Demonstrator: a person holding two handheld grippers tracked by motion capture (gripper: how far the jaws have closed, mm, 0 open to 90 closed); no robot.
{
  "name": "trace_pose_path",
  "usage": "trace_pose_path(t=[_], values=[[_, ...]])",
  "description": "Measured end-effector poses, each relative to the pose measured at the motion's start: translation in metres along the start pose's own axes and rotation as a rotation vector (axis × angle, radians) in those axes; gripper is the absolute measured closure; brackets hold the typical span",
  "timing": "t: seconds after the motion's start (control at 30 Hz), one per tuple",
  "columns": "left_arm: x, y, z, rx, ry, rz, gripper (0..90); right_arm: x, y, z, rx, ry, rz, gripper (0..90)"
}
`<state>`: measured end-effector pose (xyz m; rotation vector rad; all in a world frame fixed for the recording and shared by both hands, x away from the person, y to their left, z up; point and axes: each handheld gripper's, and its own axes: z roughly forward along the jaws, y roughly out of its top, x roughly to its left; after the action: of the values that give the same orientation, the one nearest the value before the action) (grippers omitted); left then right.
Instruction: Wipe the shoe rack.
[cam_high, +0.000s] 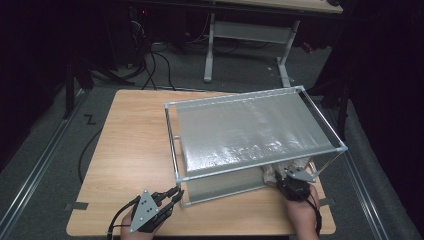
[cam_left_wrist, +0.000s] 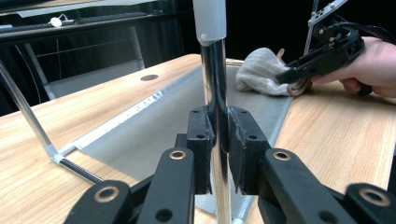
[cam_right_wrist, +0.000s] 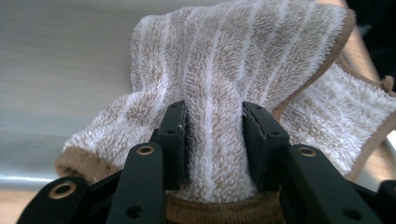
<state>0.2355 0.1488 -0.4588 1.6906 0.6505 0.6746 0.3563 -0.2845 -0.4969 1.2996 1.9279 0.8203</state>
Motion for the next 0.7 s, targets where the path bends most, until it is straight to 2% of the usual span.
trace_pose_path(t=[0.1,0.2,0.3,0.5,0.7], values=[[0.0,0.0,0.0,0.0,0.001,0.002,79.2,-0.017,-0.003,0.001,0.0,-0.045,0.022,62.4],[0.0,0.0,-0.001,0.0,0.0,0.002,79.2,-0.029,-0.005,0.002,0.009,-0.111,0.044,62.2],[0.0,-0.001,-0.001,0.0,-0.001,-0.002,79.2,-0.038,-0.006,0.006,0.006,-0.136,0.063,61.6],[0.001,-0.001,-0.001,-0.001,-0.004,-0.005,79.3,-0.041,-0.004,0.012,0.005,-0.15,0.078,61.9],[0.001,-0.001,0.0,-0.001,-0.008,-0.009,79.5,-0.04,-0.002,0.015,0.024,-0.114,0.094,61.9]])
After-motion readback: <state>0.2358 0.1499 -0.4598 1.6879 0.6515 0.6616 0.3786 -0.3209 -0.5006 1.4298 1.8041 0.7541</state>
